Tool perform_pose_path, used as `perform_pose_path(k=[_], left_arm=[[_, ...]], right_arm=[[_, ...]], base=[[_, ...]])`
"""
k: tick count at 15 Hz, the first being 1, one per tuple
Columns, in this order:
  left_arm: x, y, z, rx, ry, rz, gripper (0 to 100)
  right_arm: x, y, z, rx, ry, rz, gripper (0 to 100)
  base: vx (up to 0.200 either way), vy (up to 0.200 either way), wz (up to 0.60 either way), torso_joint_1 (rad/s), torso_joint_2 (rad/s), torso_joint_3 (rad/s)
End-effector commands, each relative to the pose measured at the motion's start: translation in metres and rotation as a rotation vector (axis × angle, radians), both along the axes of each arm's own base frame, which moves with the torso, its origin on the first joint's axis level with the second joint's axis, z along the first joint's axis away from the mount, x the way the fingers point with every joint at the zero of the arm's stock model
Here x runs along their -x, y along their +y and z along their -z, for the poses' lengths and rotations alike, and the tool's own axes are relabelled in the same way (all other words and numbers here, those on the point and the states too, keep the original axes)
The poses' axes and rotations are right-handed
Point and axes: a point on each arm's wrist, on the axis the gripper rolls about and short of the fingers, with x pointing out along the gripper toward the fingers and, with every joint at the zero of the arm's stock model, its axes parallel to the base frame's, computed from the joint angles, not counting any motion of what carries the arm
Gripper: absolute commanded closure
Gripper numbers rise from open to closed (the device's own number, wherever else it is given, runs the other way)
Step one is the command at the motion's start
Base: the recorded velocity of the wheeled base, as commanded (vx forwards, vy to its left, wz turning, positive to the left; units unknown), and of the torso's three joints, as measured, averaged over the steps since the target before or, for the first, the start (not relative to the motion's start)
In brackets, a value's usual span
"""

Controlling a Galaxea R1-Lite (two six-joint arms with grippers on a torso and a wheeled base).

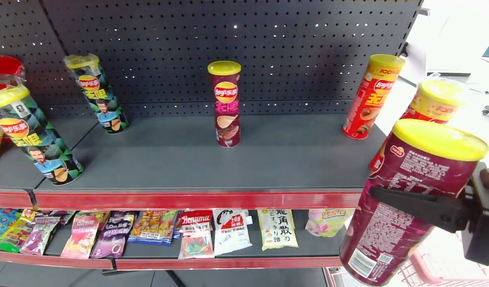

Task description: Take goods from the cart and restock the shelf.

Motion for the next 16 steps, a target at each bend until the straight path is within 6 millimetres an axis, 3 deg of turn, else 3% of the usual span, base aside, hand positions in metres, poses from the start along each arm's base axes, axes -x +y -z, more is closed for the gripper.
perform_pose_path(k=[1,7,12,16], left_arm=[[-0.0001,0.0,-0.0001,0.002,0.0,0.0,0],[-0.0001,0.0,-0.0001,0.0,0.0,0.0,0],[-0.0001,0.0,0.0001,0.0,0.002,0.0,0],[-0.0001,0.0,0.0001,0.0,0.002,0.0,0]], right_arm=[[0.0007,0.0002,0.0011,-0.002,0.005,-0.024,100],[0.0002,0.0015,0.0,-0.006,0.005,-0.048,100],[-0.0015,0.0028,0.0028,0.011,0.006,-0.052,100],[-0.0029,0.0041,0.0027,0.014,0.007,-0.054,100]], base=[[0.0,0.2,0.0,0.007,0.0,-0.002],[0.0,0.2,0.0,0.003,0.0,0.002],[0.0,0.0,0.0,0.0,0.0,0.0],[0.2,0.0,0.0,-0.007,0.0,0.006]])
